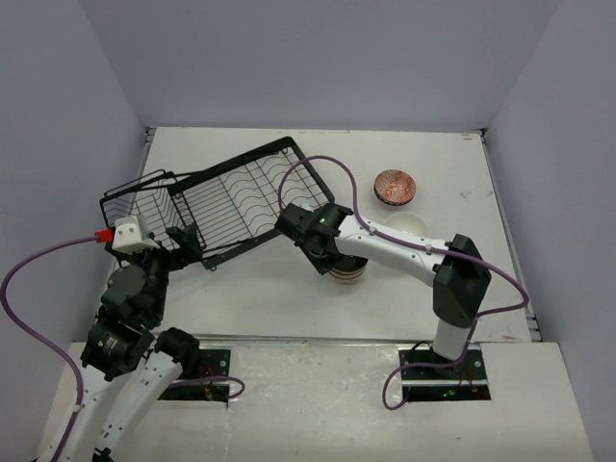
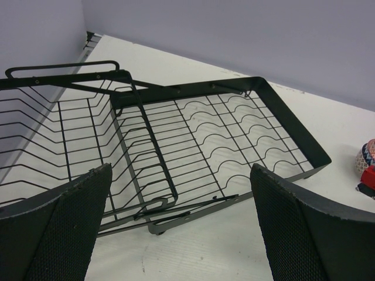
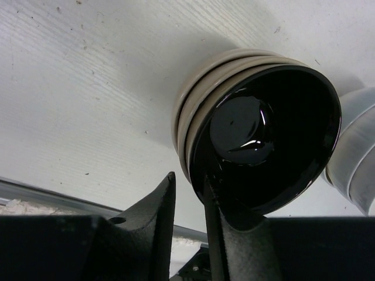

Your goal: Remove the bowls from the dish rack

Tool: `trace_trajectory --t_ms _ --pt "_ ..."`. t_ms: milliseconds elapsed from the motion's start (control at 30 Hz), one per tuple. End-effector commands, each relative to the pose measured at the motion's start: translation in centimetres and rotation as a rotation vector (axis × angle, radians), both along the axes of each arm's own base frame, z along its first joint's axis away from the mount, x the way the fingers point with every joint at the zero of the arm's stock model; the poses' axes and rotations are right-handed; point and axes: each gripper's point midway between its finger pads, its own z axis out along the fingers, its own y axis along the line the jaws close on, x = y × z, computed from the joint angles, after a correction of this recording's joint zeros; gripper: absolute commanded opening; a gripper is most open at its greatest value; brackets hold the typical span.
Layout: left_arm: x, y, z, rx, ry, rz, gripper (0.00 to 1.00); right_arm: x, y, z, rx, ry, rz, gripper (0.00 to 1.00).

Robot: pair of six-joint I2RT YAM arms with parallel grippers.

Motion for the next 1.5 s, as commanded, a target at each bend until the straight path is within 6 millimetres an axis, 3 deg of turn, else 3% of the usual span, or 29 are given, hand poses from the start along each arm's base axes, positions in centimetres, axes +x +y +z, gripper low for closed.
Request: trace_trajectory --t_ms 0,100,133,200,267,367,400,433,500,533,600,633,700,867,1067,1467 --pt "0.3 0.3 0.2 0.006 -0.007 0.02 1.0 0.7 0.0 3.7 0.066 -0.107 -0.032 0.28" --pt "0.4 0.7 -0.1 0.012 0.018 0.051 1.0 1.7 -0.4 7.3 0.129 -0.207 -0.056 0.36" --pt "0.4 1.4 0.3 0.005 0.019 0.09 1.0 2.4 -1.3 9.6 0.162 -0.28 -0.09 0.38" --pt "0.5 2.0 -0.4 0.019 0.08 0.138 1.0 2.9 -2.4 11.6 0.213 -0.343 -0.131 0.4" --pt "0.3 2.8 -0.4 0.026 0.108 0.191 1.0 3.2 -5.2 14.8 0.303 -0.426 -0.206 0.41" --pt "0.5 2.9 -0.1 0.031 0.116 0.204 1.0 3.6 -9.6 15.8 0.368 -0.489 -0.323 0.42" --pt "0.7 2.9 0.1 0.031 0.112 0.206 1.0 2.9 -11.8 17.6 0.429 -0.542 -0.365 0.44" --pt "0.8 3.0 0.2 0.042 0.117 0.215 1.0 3.0 -14.2 16.8 0.41 -0.56 -0.426 0.45" --pt "0.5 3.9 0.9 0.057 0.124 0.271 1.0 1.6 -17.4 18.5 0.465 -0.638 -0.482 0.48" --pt "0.4 4.2 1.2 0.059 0.123 0.287 1.0 1.1 -18.8 18.1 0.454 -0.656 -0.511 0.52" --pt "0.4 4.3 1.9 0.063 0.117 0.286 1.0 -0.1 -20.7 18.9 0.482 -0.716 -0.551 0.66" --pt "0.3 4.2 2.5 0.062 0.113 0.28 1.0 -1.4 -22.8 19.8 0.508 -0.784 -0.6 0.84" --pt "0.0 4.3 3.0 0.06 0.103 0.275 1.0 -2.8 -24.7 19.9 0.53 -0.836 -0.654 0.98" --pt "-1.1 4.6 2.8 0.049 0.038 0.249 1.0 -6.8 -29.9 20.1 0.578 -0.989 -0.727 0.99" --pt "-1.4 3.7 1.8 0.061 0.045 0.178 1.0 -8.7 -31.2 19.5 0.651 -1.029 -0.728 0.99" --pt "-0.6 2.2 1.1 0.02 0.012 0.114 1.0 -8.2 -30.5 19.8 0.662 -1.042 -0.674 0.99"
